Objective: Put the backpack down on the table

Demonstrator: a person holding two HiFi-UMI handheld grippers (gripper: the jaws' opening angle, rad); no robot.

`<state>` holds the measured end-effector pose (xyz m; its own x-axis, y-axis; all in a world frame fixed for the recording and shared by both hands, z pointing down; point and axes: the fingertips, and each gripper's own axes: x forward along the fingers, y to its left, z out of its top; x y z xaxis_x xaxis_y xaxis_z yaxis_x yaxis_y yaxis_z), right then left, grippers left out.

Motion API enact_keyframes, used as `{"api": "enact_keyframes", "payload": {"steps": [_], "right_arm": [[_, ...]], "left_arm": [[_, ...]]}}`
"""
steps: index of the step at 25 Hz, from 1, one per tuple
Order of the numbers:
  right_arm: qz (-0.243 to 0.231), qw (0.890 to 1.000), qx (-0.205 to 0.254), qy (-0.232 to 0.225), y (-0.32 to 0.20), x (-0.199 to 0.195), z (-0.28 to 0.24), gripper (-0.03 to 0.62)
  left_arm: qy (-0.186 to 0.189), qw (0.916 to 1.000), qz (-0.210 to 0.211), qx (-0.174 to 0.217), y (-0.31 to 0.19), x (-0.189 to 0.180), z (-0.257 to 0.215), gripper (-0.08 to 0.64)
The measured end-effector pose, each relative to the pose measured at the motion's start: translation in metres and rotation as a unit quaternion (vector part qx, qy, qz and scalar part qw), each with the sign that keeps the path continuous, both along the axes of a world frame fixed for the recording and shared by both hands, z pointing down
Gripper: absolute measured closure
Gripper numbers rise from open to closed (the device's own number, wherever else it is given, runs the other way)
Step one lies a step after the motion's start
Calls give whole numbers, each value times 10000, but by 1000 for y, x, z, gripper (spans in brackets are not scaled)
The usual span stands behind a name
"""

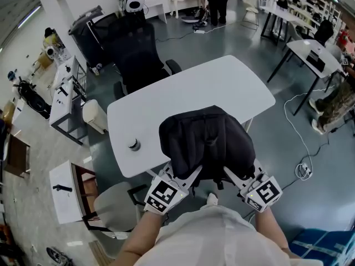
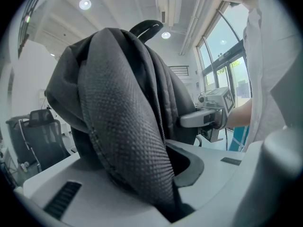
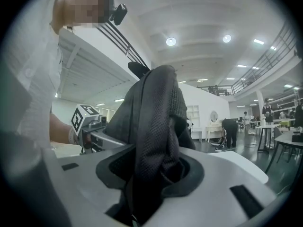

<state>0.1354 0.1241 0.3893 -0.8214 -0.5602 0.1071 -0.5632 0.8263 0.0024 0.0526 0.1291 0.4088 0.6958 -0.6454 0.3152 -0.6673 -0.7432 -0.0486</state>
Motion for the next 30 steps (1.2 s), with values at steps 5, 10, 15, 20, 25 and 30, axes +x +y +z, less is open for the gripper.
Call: {"api": "enact_keyframes", "payload": {"steps": [5, 10, 15, 20, 25, 30], "right_arm": [[-58, 9999, 91, -57, -35, 21, -2, 425], [-204, 9997, 131, -44, -67, 33, -1, 425], [-303, 9995, 61, -87, -89, 33, 6, 426], [-390, 9992, -20, -88, -116, 25, 13, 425], [-427, 9991, -48, -45, -148, 10, 17, 425], [-423, 9990, -105, -11, -186, -1, 19, 426]], "left_arm": [[-23, 9999, -57, 80, -35, 20, -2, 471], [-11, 9998, -183, 125, -64, 33, -1, 471], [-62, 9996, -273, 86, -86, 33, 5, 471], [-61, 9993, -364, 33, -110, 26, 12, 471], [-22, 9992, -398, -16, -141, 11, 16, 471], [16, 9992, -395, -65, -180, 0, 18, 471]]}}
